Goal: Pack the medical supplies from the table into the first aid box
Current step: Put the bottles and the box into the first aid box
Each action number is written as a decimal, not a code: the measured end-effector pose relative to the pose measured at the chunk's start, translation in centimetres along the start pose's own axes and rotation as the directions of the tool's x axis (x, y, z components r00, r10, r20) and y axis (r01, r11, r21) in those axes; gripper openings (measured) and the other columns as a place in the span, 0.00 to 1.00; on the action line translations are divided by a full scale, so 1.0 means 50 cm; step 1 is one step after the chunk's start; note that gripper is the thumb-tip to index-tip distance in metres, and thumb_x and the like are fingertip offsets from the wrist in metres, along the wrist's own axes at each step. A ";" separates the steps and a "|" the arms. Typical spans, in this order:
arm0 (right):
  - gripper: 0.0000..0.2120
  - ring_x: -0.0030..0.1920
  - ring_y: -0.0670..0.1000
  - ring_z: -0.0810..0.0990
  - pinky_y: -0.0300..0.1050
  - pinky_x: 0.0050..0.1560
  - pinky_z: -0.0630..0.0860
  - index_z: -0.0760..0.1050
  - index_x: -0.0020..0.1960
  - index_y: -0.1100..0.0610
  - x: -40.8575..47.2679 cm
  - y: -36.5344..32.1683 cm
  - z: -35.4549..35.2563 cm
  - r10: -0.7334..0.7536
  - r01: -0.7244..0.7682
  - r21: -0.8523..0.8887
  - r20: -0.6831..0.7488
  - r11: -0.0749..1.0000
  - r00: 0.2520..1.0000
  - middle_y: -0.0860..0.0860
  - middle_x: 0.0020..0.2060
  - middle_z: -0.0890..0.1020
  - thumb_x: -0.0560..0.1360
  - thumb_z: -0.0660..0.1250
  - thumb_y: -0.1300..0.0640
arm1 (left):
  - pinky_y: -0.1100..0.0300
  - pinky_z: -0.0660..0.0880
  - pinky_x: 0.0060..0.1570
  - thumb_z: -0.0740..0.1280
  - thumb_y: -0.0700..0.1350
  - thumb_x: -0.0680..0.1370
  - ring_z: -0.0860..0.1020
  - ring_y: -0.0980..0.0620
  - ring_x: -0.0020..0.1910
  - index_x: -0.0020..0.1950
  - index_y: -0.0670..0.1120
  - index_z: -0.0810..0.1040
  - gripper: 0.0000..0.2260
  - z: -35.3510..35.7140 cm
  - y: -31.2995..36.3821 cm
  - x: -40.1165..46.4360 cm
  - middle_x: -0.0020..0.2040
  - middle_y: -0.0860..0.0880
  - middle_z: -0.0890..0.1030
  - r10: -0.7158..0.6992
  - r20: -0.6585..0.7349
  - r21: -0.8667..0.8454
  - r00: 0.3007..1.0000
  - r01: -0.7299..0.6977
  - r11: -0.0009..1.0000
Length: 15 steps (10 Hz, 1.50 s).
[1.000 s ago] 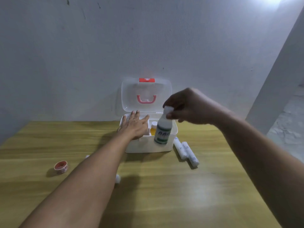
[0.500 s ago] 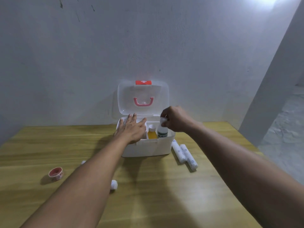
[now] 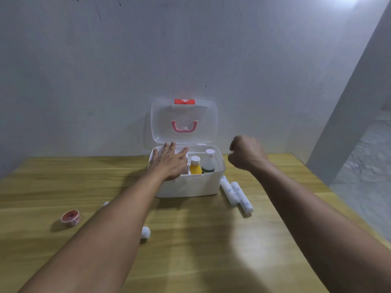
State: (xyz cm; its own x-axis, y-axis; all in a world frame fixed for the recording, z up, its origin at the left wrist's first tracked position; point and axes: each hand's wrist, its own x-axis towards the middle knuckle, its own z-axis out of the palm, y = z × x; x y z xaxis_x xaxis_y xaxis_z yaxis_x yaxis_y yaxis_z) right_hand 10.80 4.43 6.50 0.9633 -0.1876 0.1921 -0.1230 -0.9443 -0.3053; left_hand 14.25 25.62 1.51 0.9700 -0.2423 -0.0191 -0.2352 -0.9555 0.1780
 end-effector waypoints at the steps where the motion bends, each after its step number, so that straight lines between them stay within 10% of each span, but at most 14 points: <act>1: 0.04 0.39 0.57 0.79 0.47 0.39 0.79 0.74 0.41 0.57 -0.025 0.015 0.025 0.068 -0.014 -0.174 0.307 0.985 0.949 0.54 0.36 0.79 0.71 0.69 0.58 | 0.43 0.40 0.76 0.43 0.52 0.82 0.39 0.48 0.79 0.79 0.57 0.46 0.24 0.001 0.000 0.001 0.80 0.45 0.41 -0.001 0.002 0.011 1.000 0.001 1.000; 2: 0.20 0.47 0.55 0.79 0.49 0.45 0.80 0.74 0.62 0.56 -0.038 0.017 0.049 0.037 0.078 -0.211 0.491 0.974 0.870 0.54 0.50 0.81 0.72 0.70 0.53 | 0.43 0.41 0.76 0.42 0.52 0.82 0.40 0.48 0.79 0.79 0.57 0.46 0.24 0.002 0.000 0.002 0.80 0.45 0.42 -0.001 -0.006 0.019 1.000 0.001 1.000; 4: 0.30 0.49 0.62 0.81 0.60 0.38 0.83 0.70 0.64 0.51 -0.041 0.025 0.065 0.071 -0.027 -0.083 0.591 0.996 0.804 0.56 0.56 0.76 0.65 0.76 0.60 | 0.43 0.41 0.76 0.42 0.52 0.82 0.40 0.48 0.79 0.79 0.58 0.46 0.24 0.002 -0.001 0.003 0.80 0.45 0.42 0.002 -0.008 0.010 1.000 -0.002 1.000; 7: 0.27 0.39 0.58 0.81 0.56 0.35 0.83 0.66 0.59 0.49 -0.043 0.051 -0.009 0.016 -0.041 0.130 0.188 0.991 0.982 0.56 0.46 0.78 0.64 0.72 0.59 | 0.44 0.40 0.76 0.42 0.52 0.82 0.40 0.48 0.79 0.79 0.58 0.46 0.24 0.001 0.000 0.002 0.80 0.46 0.42 -0.006 -0.007 0.003 1.000 0.006 1.000; 10: 0.26 0.46 0.59 0.80 0.56 0.43 0.81 0.67 0.61 0.52 -0.078 -0.042 -0.042 -0.207 0.361 0.388 -0.385 0.848 0.899 0.58 0.54 0.77 0.67 0.74 0.58 | 0.44 0.39 0.76 0.42 0.52 0.82 0.39 0.49 0.79 0.79 0.58 0.47 0.24 0.001 0.001 0.000 0.80 0.46 0.41 -0.010 -0.004 -0.018 1.000 0.010 1.000; 15: 0.08 0.48 0.59 0.79 0.49 0.49 0.74 0.80 0.53 0.55 -0.100 -0.006 0.109 -0.373 0.416 0.200 -0.220 0.887 0.901 0.54 0.53 0.80 0.77 0.64 0.55 | 0.43 0.40 0.76 0.42 0.54 0.82 0.39 0.48 0.79 0.78 0.58 0.46 0.23 0.008 -0.005 0.005 0.80 0.46 0.42 0.005 -0.025 -0.005 1.000 -0.005 1.000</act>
State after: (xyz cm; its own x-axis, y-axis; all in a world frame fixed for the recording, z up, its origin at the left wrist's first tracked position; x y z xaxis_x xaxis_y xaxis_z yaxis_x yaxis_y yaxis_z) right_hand 7.33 7.11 0.57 0.8616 0.1234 0.4923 0.3391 -0.8617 -0.3775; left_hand 14.53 25.71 1.05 0.9701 -0.2427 0.0060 -0.2396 -0.9535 0.1829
